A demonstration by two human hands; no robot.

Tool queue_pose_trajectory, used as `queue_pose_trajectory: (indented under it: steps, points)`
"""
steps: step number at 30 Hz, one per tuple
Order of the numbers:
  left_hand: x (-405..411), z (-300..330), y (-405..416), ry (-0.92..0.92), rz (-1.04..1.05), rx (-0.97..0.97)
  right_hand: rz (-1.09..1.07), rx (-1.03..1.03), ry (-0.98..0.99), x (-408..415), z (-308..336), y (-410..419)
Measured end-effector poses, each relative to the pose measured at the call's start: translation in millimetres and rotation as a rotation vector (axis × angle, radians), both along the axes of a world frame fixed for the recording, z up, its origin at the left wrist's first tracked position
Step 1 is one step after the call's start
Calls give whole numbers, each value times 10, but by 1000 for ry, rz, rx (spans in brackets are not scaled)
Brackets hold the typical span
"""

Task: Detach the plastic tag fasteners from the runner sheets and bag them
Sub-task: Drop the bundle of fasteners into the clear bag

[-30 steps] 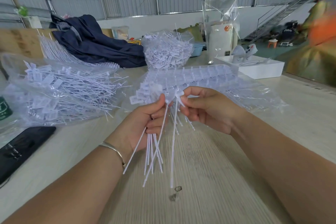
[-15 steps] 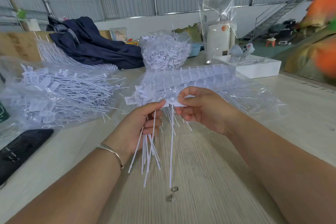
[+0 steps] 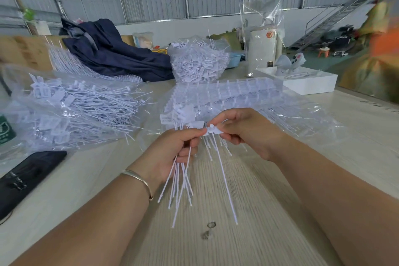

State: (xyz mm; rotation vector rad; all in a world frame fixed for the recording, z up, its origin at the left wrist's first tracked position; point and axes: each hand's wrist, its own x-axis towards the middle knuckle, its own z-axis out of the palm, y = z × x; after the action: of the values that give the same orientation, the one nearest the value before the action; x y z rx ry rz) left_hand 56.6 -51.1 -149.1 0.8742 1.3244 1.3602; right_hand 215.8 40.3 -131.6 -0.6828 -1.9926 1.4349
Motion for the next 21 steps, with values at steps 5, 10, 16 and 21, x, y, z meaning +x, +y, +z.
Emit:
queue_pose_trajectory:
  steps: [5, 10, 16, 21]
  points:
    - [-19, 37, -15, -53, -51, -21, 67, 19, -36, 40, 31, 45]
    - [-7, 67, -35, -6, -135, -69, 180, 75, -105, 88, 61, 66]
    - [-185, 105, -66, -205, -68, -19, 130, 37, -144, 129, 67, 78]
    - [-137, 44, -24, -235, 71, 10, -6, -55, 48, 70, 69, 70]
